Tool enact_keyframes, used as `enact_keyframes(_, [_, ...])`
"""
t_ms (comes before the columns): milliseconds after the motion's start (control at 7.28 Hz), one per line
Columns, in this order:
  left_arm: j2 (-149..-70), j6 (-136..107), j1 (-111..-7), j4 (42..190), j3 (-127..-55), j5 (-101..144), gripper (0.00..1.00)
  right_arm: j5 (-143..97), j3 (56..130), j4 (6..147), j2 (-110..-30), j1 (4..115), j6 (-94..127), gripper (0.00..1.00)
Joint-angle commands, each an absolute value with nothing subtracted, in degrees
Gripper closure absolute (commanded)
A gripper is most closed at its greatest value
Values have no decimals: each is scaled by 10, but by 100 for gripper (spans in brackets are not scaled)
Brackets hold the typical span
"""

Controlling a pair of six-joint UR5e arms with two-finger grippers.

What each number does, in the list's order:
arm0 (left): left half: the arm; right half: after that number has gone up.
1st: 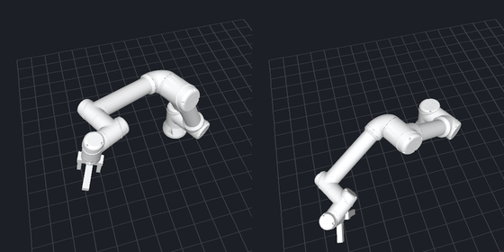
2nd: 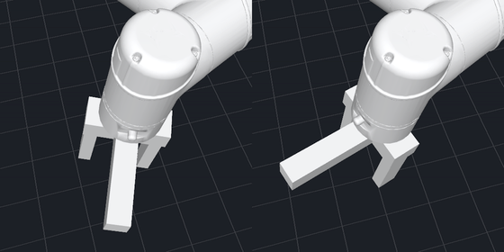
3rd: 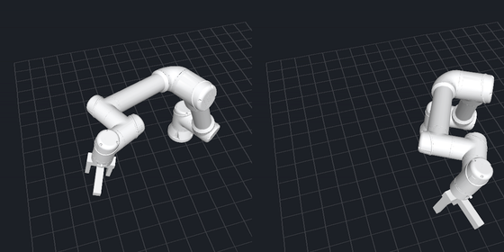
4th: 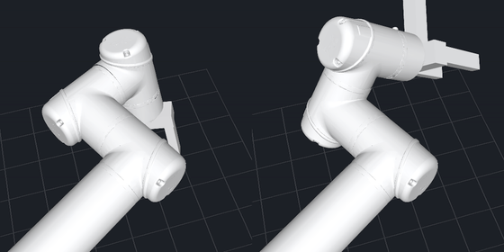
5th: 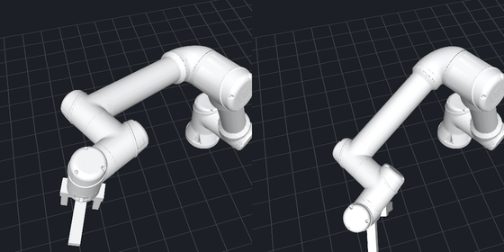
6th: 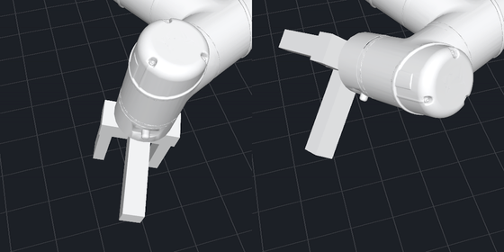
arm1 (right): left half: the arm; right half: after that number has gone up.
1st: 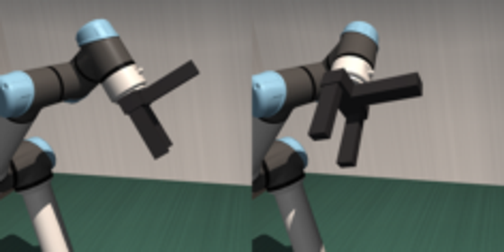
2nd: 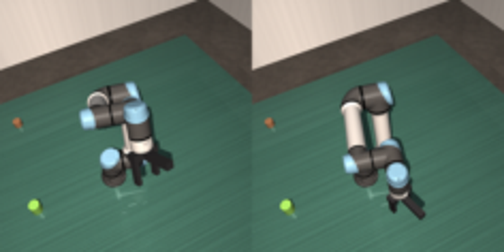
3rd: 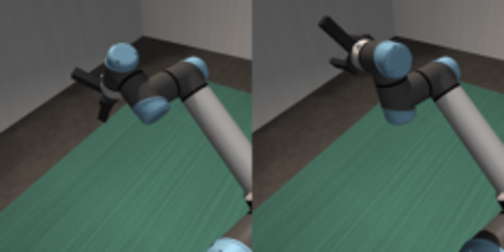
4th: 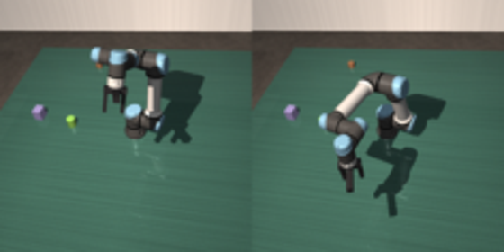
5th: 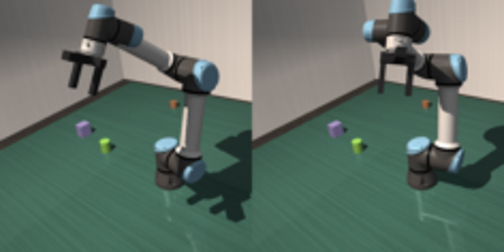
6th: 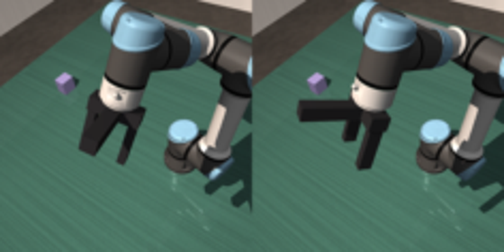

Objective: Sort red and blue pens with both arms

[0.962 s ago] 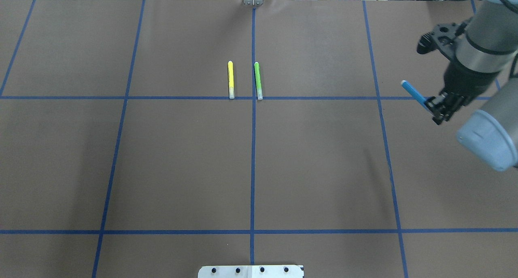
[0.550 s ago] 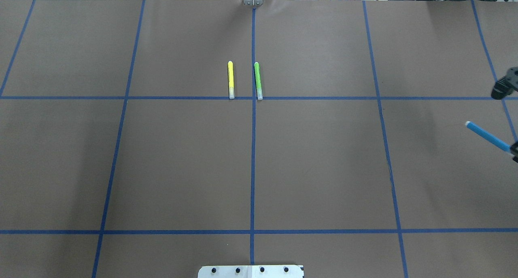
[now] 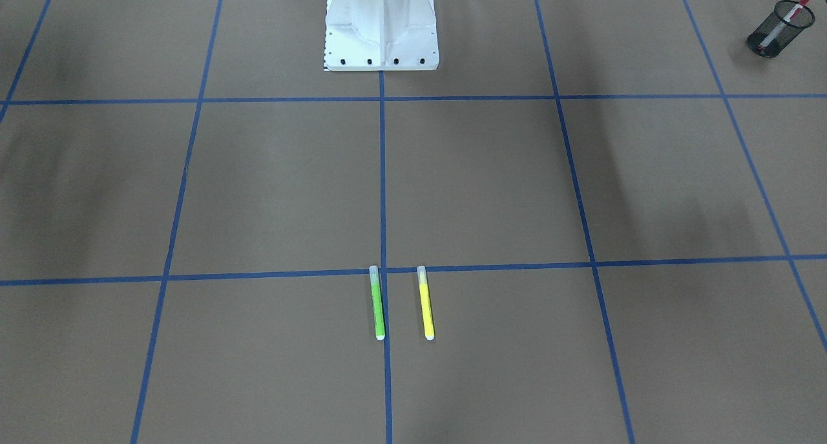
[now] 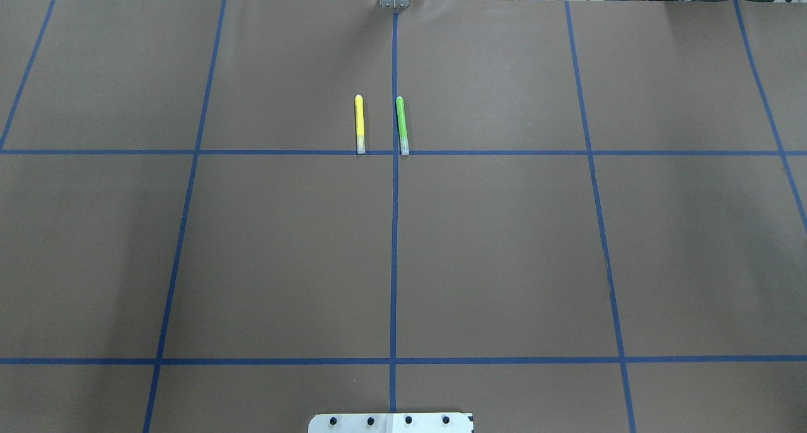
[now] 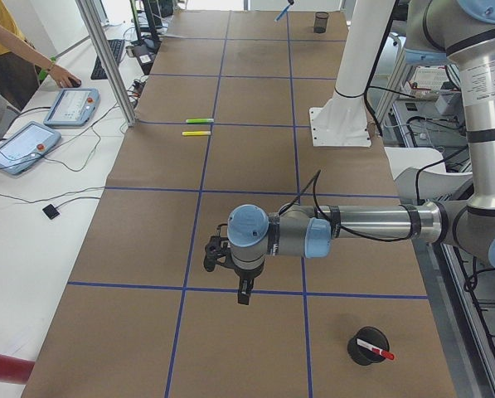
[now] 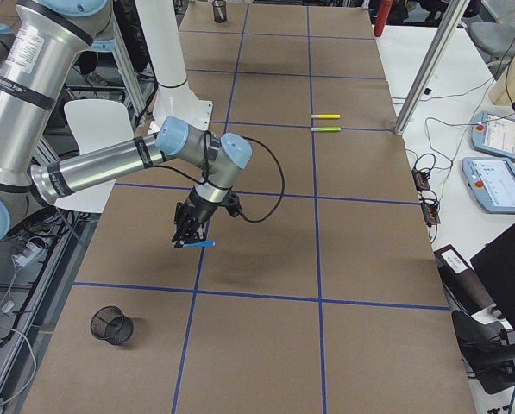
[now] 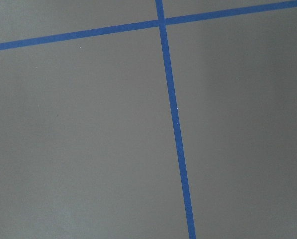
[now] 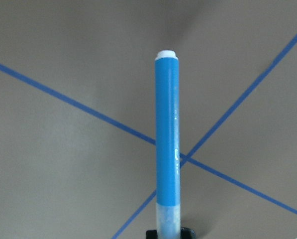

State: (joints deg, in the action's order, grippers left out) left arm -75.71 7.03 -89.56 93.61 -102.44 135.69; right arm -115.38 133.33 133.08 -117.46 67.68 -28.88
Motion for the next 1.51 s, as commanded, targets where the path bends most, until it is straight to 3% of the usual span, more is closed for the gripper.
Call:
enact_keyframes(0, [-754,70,-896,954,-1024,1356,0,-1112,1329,1332,-1273,679,-316,100])
enact_keyframes(550, [-748,71,-896,976,-1024,1356,0,-1121,1277,1303,-1347,683,-315,100])
enact_keyframes(825, [-730,70,-896,1008,-1025,1357,0,-1136,1213,1177,-1397,684,-316,100])
enact_keyframes(1374, [-722,70,-896,1024,-1025,1357,0,-1161,1140,1087,-1411,683,-317,100])
